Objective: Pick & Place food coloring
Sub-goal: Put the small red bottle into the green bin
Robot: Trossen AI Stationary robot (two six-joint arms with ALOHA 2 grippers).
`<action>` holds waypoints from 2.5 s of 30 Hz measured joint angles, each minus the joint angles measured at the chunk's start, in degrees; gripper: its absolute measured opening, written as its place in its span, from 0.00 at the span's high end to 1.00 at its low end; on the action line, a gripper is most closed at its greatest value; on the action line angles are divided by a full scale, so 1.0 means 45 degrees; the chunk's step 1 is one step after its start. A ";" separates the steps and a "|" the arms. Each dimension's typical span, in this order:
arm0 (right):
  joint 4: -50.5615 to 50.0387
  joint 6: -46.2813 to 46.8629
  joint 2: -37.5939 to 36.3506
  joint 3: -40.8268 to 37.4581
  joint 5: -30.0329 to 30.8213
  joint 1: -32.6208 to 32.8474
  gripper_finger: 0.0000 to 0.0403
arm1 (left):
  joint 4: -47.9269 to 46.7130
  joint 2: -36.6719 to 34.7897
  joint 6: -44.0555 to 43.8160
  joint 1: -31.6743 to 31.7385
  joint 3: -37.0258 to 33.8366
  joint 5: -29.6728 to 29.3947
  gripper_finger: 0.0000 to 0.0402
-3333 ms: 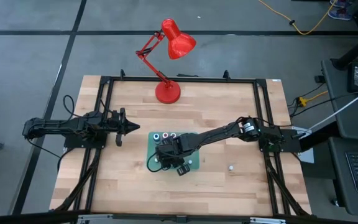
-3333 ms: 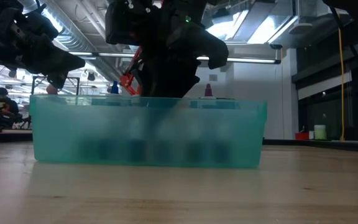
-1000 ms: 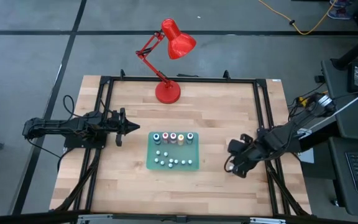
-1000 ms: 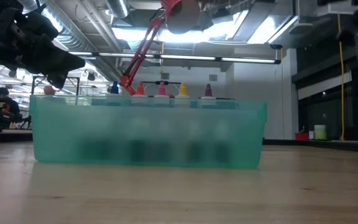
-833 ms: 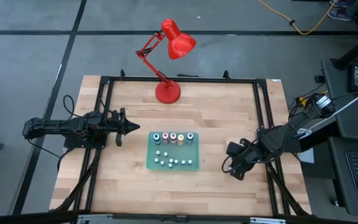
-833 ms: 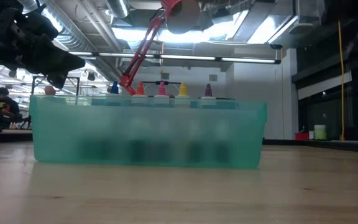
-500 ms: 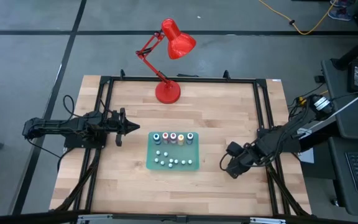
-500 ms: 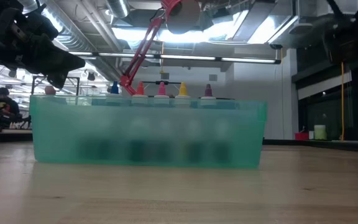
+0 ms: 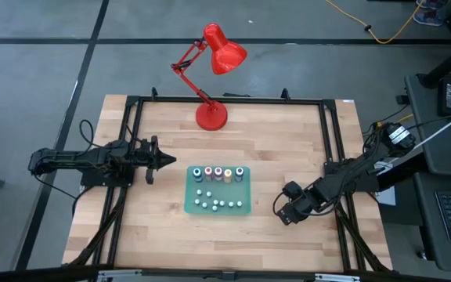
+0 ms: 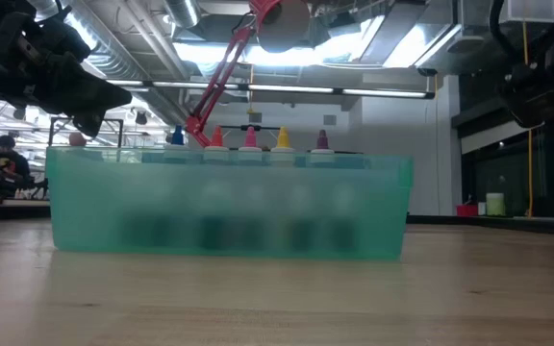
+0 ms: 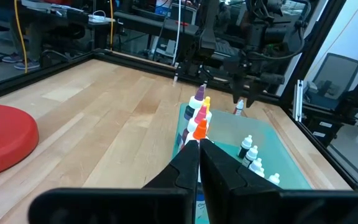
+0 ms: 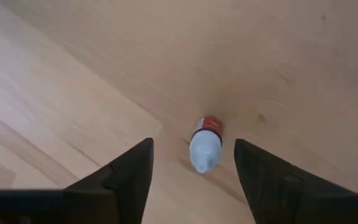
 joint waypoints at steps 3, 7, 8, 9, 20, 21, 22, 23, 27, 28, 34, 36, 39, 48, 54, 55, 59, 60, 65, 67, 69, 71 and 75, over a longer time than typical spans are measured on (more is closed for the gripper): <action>0.0003 0.0122 0.0008 0.0000 -0.0139 0.0000 0.49 | 0.0000 0.0000 0.0000 0.0000 0.0000 0.0000 0.98; -0.0115 0.0516 0.0008 0.0005 -0.0424 0.0000 0.57 | -0.0001 0.0000 0.0000 0.0000 0.0000 0.0000 0.98; -0.0164 0.0559 0.0008 0.0005 -0.0428 0.0000 0.59 | 0.0000 0.0000 -0.0003 0.0000 0.0000 0.0000 0.98; -0.0251 0.0630 0.0008 0.0005 -0.0425 0.0000 0.61 | -0.0002 0.0000 -0.0002 0.0000 0.0000 0.0000 0.98; -0.0363 0.0657 0.0008 -0.0280 -0.0310 -0.0004 0.72 | 0.0000 0.0000 -0.0003 0.0000 0.0000 0.0000 0.97; -0.0254 0.0657 0.0008 -0.0350 -0.0305 -0.0019 0.73 | 0.0000 0.0000 -0.0001 0.0000 -0.0001 0.0000 0.97; -0.0091 0.0657 0.0008 -0.0416 -0.0305 -0.0019 0.73 | 0.0000 0.0000 -0.0002 0.0000 0.0000 0.0000 0.97; 0.0040 0.0664 0.0008 -0.0476 -0.0302 -0.0021 0.74 | 0.0000 0.0000 0.0000 0.0000 0.0000 0.0000 0.97; 0.0198 0.0657 0.0008 -0.0457 -0.0310 -0.0155 0.79 | 0.0000 0.0000 0.0000 0.0000 0.0000 0.0000 0.97; 0.0196 0.0648 0.0013 -0.0390 -0.0305 -0.0200 0.81 | 0.0000 0.0000 -0.0004 0.0000 0.0000 0.0000 0.97; 0.0440 -0.0126 0.0013 0.0482 -0.0764 -0.0857 0.84 | 0.0000 0.0000 0.0000 0.0000 0.0000 0.0000 0.98; 0.0471 -0.0701 0.0013 0.1049 -0.0939 -0.1272 0.82 | 0.0000 0.0000 -0.0002 0.0000 0.0000 -0.0002 0.98; 0.0445 -0.1772 0.0013 0.2004 -0.1205 -0.2026 0.82 | 0.0000 0.0000 0.0000 0.0000 0.0000 0.0000 0.97; -0.0242 -0.4928 0.1654 0.4870 -0.2152 -0.4575 0.84 | 0.0000 0.0000 0.0000 0.0000 0.0000 0.0000 0.97; -0.0671 -0.7327 0.4496 0.7890 -0.2641 -0.5646 0.84 | 0.0000 0.0000 0.0000 0.0000 0.0000 0.0000 0.97; -0.0754 -0.7693 0.4965 0.8434 -0.2647 -0.5766 0.84 | 0.0000 0.0000 0.0000 0.0000 0.0000 0.0000 0.97; -0.1632 -0.8767 0.6623 1.0472 -0.2629 -0.6024 0.84 | -0.0002 0.0000 0.0000 0.0000 0.0000 0.0000 0.97; -0.1868 -0.8995 0.6961 1.0887 -0.2578 -0.6024 0.84 | 0.0000 0.0000 0.0000 0.0000 0.0000 0.0000 0.98; -0.2933 -0.9649 0.8107 1.2020 -0.2291 -0.5941 0.84 | 0.0000 0.0000 0.0000 0.0000 0.0000 0.0000 0.98; -0.3161 -0.9723 0.8381 1.2088 -0.2227 -0.5871 0.84 | 0.0000 0.0000 0.0000 0.0000 -0.0002 -0.0002 0.98; -0.3285 -0.9827 0.8497 1.2089 -0.1931 -0.5805 0.84 | 0.0000 0.0000 -0.0002 0.0000 0.0000 0.0000 0.98; -0.3307 -0.9947 0.8611 1.2114 -0.1692 -0.5790 0.84 | 0.0000 0.0000 0.0000 0.0000 0.0000 0.0000 0.97; -0.3470 -0.9999 0.8687 1.2114 -0.0953 -0.5788 0.83 | 0.0000 0.0000 0.0000 0.0000 0.0000 0.0000 0.97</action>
